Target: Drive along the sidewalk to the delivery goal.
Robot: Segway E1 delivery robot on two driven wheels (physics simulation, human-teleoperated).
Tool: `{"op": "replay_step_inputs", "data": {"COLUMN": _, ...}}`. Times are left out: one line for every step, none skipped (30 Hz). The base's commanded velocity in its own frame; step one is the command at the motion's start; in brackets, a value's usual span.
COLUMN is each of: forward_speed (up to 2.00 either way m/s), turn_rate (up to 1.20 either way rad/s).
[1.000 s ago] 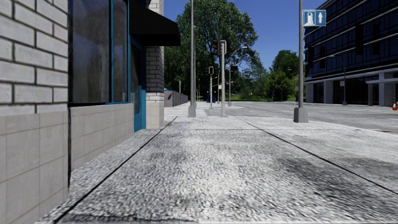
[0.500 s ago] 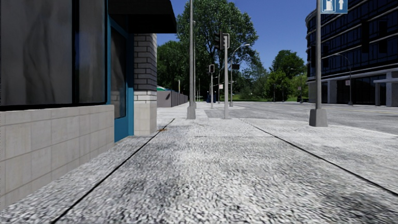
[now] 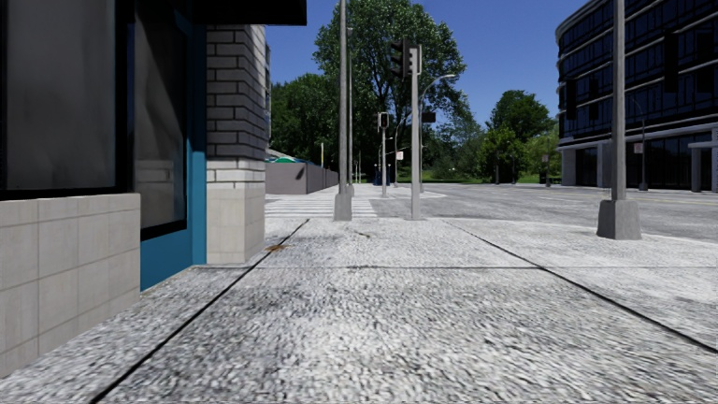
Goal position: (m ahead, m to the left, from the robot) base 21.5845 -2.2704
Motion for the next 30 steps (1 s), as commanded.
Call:
{"op": "replay_step_inputs", "data": {"forward_speed": 2.00, "turn_rate": 0.00}}
{"op": "replay_step_inputs", "data": {"forward_speed": 2.00, "turn_rate": 0.00}}
{"op": "replay_step_inputs", "data": {"forward_speed": 2.00, "turn_rate": 0.00}}
{"op": "replay_step_inputs", "data": {"forward_speed": 2.00, "turn_rate": 0.00}}
{"op": "replay_step_inputs", "data": {"forward_speed": 2.00, "turn_rate": 0.00}}
{"op": "replay_step_inputs", "data": {"forward_speed": 2.00, "turn_rate": 0.00}}
{"op": "replay_step_inputs", "data": {"forward_speed": 2.00, "turn_rate": 0.00}}
{"op": "replay_step_inputs", "data": {"forward_speed": 2.00, "turn_rate": 0.00}}
{"op": "replay_step_inputs", "data": {"forward_speed": 2.00, "turn_rate": 0.00}}
{"op": "replay_step_inputs", "data": {"forward_speed": 2.00, "turn_rate": 0.00}}
{"op": "replay_step_inputs", "data": {"forward_speed": 2.00, "turn_rate": 0.00}}
{"op": "replay_step_inputs", "data": {"forward_speed": 2.00, "turn_rate": 0.00}}
{"op": "replay_step_inputs", "data": {"forward_speed": 2.00, "turn_rate": 0.00}}
{"op": "replay_step_inputs", "data": {"forward_speed": 2.00, "turn_rate": 0.00}}
{"op": "replay_step_inputs", "data": {"forward_speed": 2.00, "turn_rate": 0.00}}
{"op": "replay_step_inputs", "data": {"forward_speed": 2.00, "turn_rate": 0.00}}
{"op": "replay_step_inputs", "data": {"forward_speed": 2.00, "turn_rate": 0.00}}
{"op": "replay_step_inputs", "data": {"forward_speed": 2.00, "turn_rate": 0.00}}
{"op": "replay_step_inputs", "data": {"forward_speed": 2.00, "turn_rate": 0.00}}
{"op": "replay_step_inputs", "data": {"forward_speed": 2.00, "turn_rate": 0.00}}
{"op": "replay_step_inputs", "data": {"forward_speed": 2.00, "turn_rate": 0.00}}
{"op": "replay_step_inputs", "data": {"forward_speed": 2.00, "turn_rate": 0.00}}
{"op": "replay_step_inputs", "data": {"forward_speed": 2.00, "turn_rate": 0.00}}
{"op": "replay_step_inputs", "data": {"forward_speed": 2.00, "turn_rate": 0.00}}
{"op": "replay_step_inputs", "data": {"forward_speed": 2.00, "turn_rate": 0.00}}
{"op": "replay_step_inputs", "data": {"forward_speed": 2.00, "turn_rate": 0.00}}
{"op": "replay_step_inputs", "data": {"forward_speed": 2.00, "turn_rate": 0.00}}
{"op": "replay_step_inputs", "data": {"forward_speed": 2.00, "turn_rate": 0.01}}
{"op": "replay_step_inputs", "data": {"forward_speed": 2.00, "turn_rate": 0.04}}
{"op": "replay_step_inputs", "data": {"forward_speed": 2.00, "turn_rate": 0.04}}
